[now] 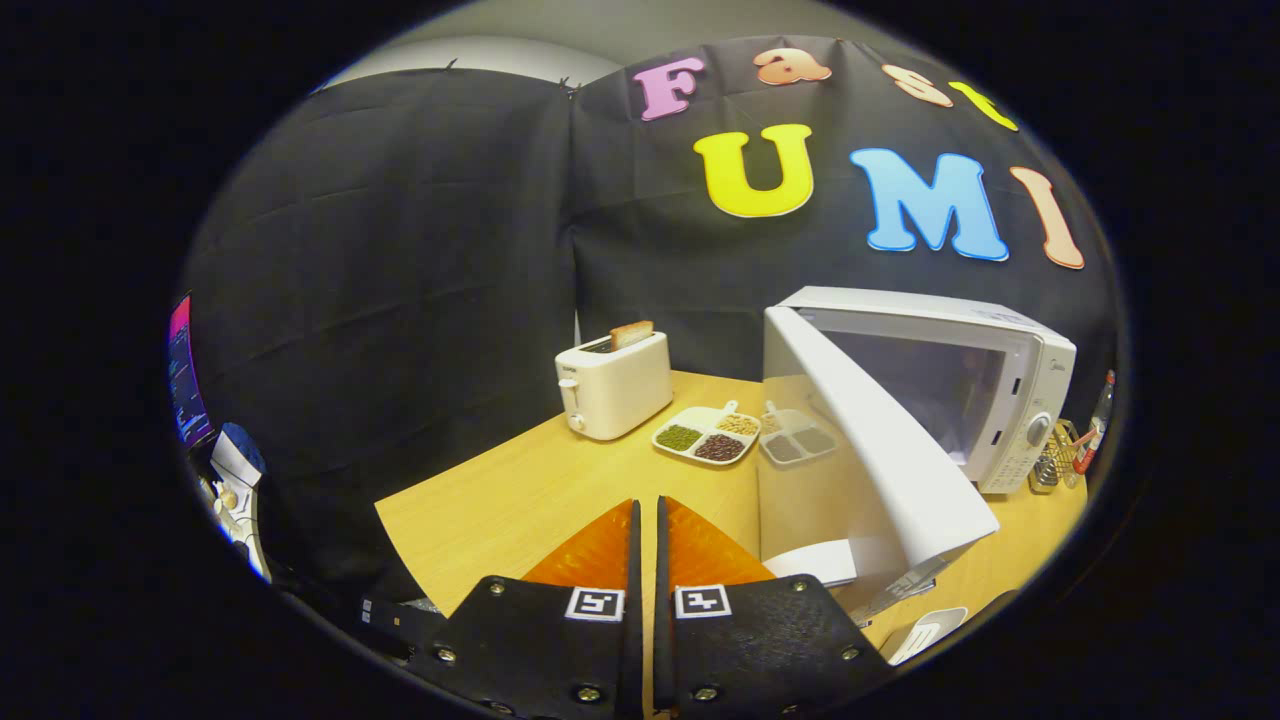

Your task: Open the microwave, put the food inside, and close the microwave door.

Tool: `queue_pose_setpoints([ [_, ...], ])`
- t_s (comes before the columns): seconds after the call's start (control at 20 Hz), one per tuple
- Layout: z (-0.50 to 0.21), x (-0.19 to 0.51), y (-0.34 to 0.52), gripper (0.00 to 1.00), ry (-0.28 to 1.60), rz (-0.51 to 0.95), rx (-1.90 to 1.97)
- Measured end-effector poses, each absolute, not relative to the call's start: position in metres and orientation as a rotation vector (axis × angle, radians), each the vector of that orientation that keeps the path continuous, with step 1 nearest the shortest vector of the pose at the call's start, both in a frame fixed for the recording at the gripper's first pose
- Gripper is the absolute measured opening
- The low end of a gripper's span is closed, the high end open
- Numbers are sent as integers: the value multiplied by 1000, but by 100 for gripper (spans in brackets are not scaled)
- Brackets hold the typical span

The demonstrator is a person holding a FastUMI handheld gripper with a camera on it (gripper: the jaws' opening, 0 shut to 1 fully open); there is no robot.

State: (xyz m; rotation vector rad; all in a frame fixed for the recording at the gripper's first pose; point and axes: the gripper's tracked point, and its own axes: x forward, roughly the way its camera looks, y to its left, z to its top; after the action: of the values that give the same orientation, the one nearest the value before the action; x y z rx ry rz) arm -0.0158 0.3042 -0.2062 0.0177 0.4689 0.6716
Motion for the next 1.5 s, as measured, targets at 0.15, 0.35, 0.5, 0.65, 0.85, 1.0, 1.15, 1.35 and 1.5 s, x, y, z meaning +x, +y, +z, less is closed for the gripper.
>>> queue_pose_setpoints([
  [0.15, -210, 8, 273, 5, 481, 610, 20],
  [0.35, -214, 32, 237, 5, 486, 556, 5],
  [0.5, -217, 52, 214, 5, 491, 508, 21],
  [0.65, -218, 74, 195, 5, 499, 468, 31],
  [0.85, -220, 102, 171, 5, 495, 414, 65],
  [1.0, -223, 122, 154, 5, 486, 379, 73],
  [1.15, -230, 142, 143, 5, 494, 353, 98],
  [1.35, -233, 170, 128, 5, 485, 305, 103],
  [1.5, -234, 192, 119, 4, 475, 271, 109],
])
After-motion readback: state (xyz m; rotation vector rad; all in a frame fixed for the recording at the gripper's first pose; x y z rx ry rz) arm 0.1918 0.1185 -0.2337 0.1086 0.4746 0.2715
